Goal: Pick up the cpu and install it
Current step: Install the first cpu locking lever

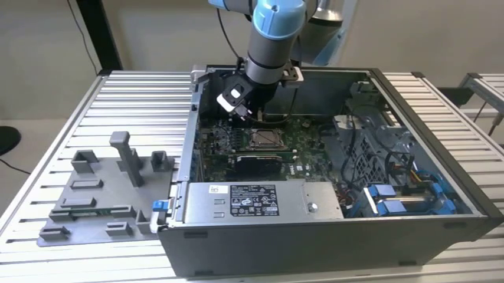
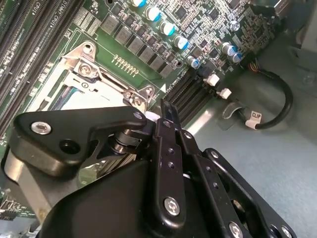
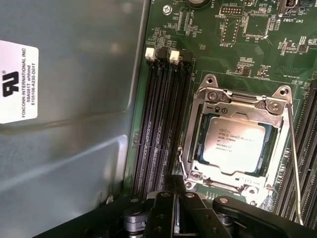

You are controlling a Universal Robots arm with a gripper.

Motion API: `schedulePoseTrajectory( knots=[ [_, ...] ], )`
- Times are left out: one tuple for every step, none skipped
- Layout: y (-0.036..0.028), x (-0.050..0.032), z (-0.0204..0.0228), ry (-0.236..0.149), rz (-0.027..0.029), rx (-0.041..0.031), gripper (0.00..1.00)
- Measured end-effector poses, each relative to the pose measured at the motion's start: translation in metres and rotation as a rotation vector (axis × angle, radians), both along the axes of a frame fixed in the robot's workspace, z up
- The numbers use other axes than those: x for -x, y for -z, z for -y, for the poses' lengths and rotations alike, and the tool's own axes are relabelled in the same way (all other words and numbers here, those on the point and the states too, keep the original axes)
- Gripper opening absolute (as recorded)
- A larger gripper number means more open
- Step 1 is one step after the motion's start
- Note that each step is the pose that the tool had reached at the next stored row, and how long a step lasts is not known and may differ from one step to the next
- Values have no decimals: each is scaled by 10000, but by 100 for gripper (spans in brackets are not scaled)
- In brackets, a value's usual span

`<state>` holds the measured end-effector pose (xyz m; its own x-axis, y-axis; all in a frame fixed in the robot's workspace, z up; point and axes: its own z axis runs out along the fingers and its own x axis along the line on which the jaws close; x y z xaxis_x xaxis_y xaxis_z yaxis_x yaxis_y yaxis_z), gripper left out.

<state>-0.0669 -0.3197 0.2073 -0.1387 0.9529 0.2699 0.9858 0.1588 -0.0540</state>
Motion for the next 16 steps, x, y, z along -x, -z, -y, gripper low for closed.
schedulePoseTrajectory(
  knots=[
    [4, 0, 0, 1, -1, 3, 0],
    [7, 0, 0, 0, -1, 8, 0],
    [9, 0, 0, 0, -1, 12, 0],
    [12, 0, 0, 1, -1, 18, 0],
    [16, 0, 0, 0, 0, 22, 0],
    [19, 0, 0, 0, -1, 28, 0],
    [20, 0, 1, 0, -2, 33, 0],
    [21, -1, 1, 1, -3, 36, 0],
    [22, -5, 0, 1, -1, 36, 0],
    [24, -10, 0, 1, 0, 37, 0],
    [24, -18, 0, 1, 0, 42, 0],
    [25, -27, -1, 1, 0, 50, 0],
    [25, -36, -1, 1, -1, 61, 0],
    [26, -46, -1, 1, 0, 72, 0],
    [26, -55, 0, 1, -2, 84, 0],
    [26, -64, 0, 1, -1, 100, 0]
  ],
)
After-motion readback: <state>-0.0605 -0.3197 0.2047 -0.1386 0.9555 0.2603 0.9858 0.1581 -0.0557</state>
